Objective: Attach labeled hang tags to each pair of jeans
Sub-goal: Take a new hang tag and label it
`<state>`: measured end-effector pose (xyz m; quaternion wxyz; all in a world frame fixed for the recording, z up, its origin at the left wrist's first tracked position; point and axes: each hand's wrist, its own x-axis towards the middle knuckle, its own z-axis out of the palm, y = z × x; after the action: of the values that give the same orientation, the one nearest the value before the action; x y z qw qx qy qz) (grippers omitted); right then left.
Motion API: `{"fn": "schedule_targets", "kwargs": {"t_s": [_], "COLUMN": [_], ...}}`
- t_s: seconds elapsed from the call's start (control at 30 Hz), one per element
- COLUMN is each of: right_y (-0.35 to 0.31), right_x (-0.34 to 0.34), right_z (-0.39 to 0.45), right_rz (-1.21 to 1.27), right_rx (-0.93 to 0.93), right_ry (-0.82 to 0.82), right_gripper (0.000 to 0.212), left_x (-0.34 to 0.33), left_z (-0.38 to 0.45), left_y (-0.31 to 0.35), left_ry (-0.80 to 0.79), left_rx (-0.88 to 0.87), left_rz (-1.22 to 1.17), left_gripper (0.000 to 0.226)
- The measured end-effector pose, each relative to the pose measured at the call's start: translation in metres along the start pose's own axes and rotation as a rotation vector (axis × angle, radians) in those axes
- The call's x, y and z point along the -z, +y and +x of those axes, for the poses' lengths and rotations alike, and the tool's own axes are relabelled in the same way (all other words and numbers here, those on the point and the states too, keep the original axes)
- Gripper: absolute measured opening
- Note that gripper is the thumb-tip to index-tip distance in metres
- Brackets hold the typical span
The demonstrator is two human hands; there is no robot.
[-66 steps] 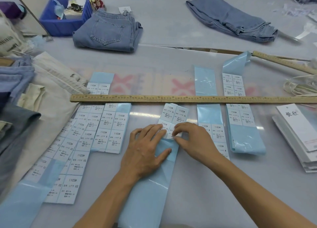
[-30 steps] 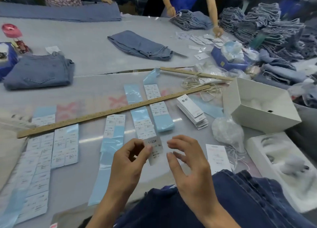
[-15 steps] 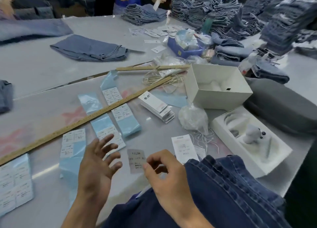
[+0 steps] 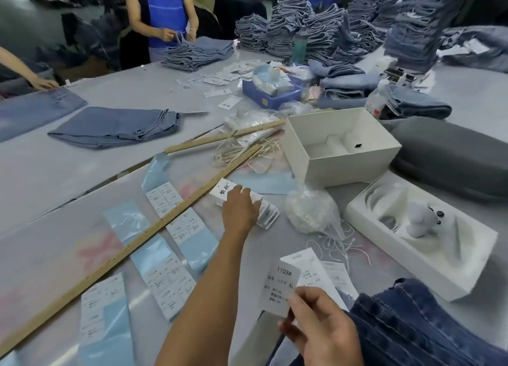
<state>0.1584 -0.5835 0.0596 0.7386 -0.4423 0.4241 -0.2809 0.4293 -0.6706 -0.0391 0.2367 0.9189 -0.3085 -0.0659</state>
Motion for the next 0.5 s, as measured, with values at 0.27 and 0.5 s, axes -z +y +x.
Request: {"fn": "schedule_targets", "kwargs": {"t_s": [0.27,0.5], "right_y": [0.004,0.008], "right_x": [0.005,0.005], "right_z": [0.013,0.014], "right_rz": [-0.029,0.054], "right_rx": [0.019,0.007], "right_ry": [0.028,0.005], "right_gripper": [0.032,0.024], "left_x": [-0.010,0.006], "left_z": [0.033,0.043], "left_y": [-0.024,-0.029], "left_ry": [-0.082,-0.102], "left_rx": [-0.047,-0.001], "left_rz": [0.032,-0.089], "left_gripper": [0.040,0.017]}}
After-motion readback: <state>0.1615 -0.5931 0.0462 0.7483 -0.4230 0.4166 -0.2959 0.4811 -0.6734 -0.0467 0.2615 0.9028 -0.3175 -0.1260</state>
